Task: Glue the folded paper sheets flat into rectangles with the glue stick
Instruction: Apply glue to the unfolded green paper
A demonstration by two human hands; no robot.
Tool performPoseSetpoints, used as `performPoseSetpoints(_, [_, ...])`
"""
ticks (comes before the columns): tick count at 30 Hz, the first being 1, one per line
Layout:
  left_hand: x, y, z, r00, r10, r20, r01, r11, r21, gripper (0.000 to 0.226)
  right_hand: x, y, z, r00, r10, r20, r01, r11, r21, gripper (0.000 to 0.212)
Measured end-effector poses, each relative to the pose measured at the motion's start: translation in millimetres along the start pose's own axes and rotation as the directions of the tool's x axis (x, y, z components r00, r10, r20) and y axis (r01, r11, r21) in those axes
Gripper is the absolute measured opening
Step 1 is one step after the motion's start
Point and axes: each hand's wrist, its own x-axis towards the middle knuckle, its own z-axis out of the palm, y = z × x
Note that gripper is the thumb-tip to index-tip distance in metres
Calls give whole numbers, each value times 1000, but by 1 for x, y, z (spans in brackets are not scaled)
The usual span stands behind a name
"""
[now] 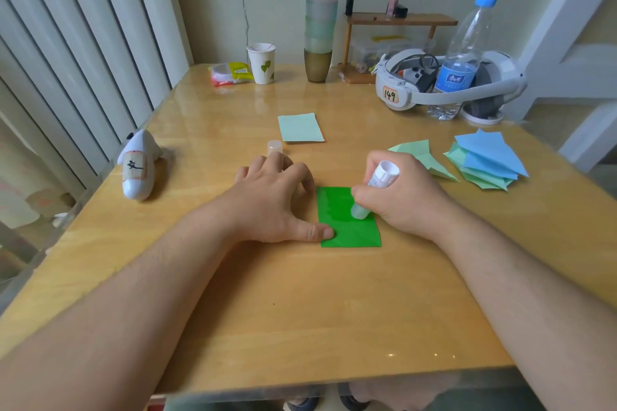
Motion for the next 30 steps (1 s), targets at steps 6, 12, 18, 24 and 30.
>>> performPoseSetpoints(6, [0, 0, 0, 1000, 0, 14, 0, 1000, -3, 81, -1, 10, -6, 1000, 4, -24, -3, 999, 38, 27])
performPoseSetpoints(12, [0, -1, 1, 1000, -4, 20, 4, 1000, -8, 83, 0, 12, -3, 996, 15, -84, 1, 982, 188, 25])
performPoseSetpoints(18, [1, 0, 1, 1000, -3, 12, 3, 1000, 14, 79, 1, 7, -2, 983, -22, -180, 101, 893, 439, 18])
performPoseSetpoints(24, [-2, 1, -1, 999, -6, 41, 6, 1000, 7, 84, -1, 4, 12, 994, -55, -94, 99, 808, 580, 18])
performPoseSetpoints(30, [-3, 1, -2, 999, -12, 51, 13, 1000, -15, 84, -4, 5, 15, 996, -52, -77, 79, 912, 403, 37])
